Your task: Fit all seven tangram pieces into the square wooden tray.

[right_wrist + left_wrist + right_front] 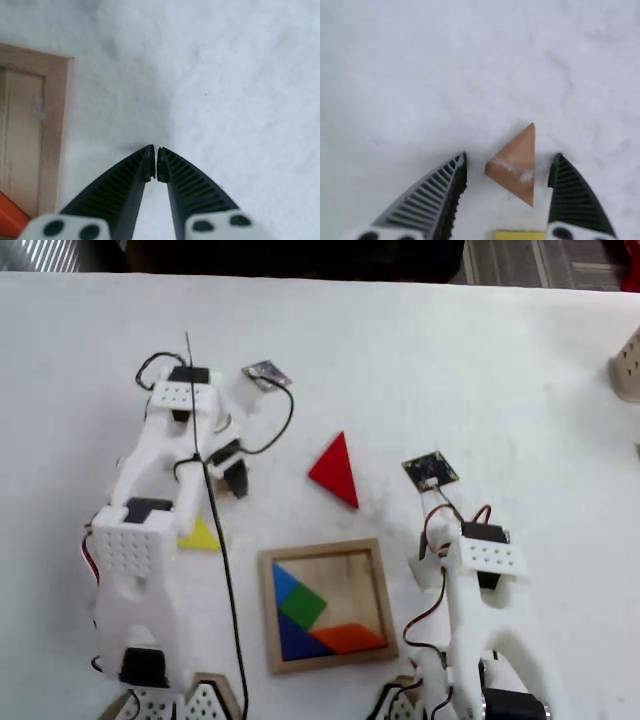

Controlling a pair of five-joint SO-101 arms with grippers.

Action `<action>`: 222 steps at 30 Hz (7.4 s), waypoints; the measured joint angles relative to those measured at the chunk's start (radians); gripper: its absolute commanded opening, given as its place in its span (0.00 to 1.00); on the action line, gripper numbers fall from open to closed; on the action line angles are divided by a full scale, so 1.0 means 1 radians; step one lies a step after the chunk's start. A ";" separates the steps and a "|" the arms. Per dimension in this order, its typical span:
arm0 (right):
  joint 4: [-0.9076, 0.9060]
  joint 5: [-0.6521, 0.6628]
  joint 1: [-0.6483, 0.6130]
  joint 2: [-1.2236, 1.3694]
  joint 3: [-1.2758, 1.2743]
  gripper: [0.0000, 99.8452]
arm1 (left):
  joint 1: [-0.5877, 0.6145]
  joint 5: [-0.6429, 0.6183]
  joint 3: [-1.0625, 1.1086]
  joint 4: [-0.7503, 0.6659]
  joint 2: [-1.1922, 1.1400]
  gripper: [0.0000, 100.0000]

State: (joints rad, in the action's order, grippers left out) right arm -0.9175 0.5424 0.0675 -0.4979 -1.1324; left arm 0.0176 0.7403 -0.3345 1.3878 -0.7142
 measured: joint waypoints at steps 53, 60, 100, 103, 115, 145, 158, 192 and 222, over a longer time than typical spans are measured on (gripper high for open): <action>0.000 0.000 -0.002 0.000 0.000 0.02 | -0.037 -0.026 0.009 0.015 0.003 0.13; 0.000 0.000 -0.002 0.000 0.000 0.02 | -0.049 -0.026 0.011 0.017 0.005 0.12; 0.000 0.000 -0.002 0.000 0.000 0.02 | -0.328 -0.219 0.133 0.216 0.169 0.10; 0.000 0.000 -0.002 0.000 0.000 0.02 | -0.385 -0.224 0.137 0.215 0.169 0.09; 0.000 0.000 -0.003 0.000 0.000 0.02 | -0.520 -0.236 0.178 0.215 0.259 0.09; -0.002 0.000 -0.002 0.003 -0.006 0.02 | -0.819 -0.466 0.796 -0.272 0.611 0.19; -0.002 0.002 -0.011 0.000 -0.008 0.02 | -0.835 -0.468 0.775 -0.166 0.660 0.19; 0.038 -0.253 -0.479 -0.216 -0.078 0.02 | -0.517 -0.568 1.447 -0.552 1.185 0.19; 0.072 -0.198 -0.758 -0.222 -0.112 0.02 | -0.310 -0.574 1.379 -0.433 1.306 0.19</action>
State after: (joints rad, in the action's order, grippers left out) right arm -0.8454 0.3445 -0.6905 -0.7204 -1.2444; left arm -0.2923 0.1665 1.0449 0.9551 0.5915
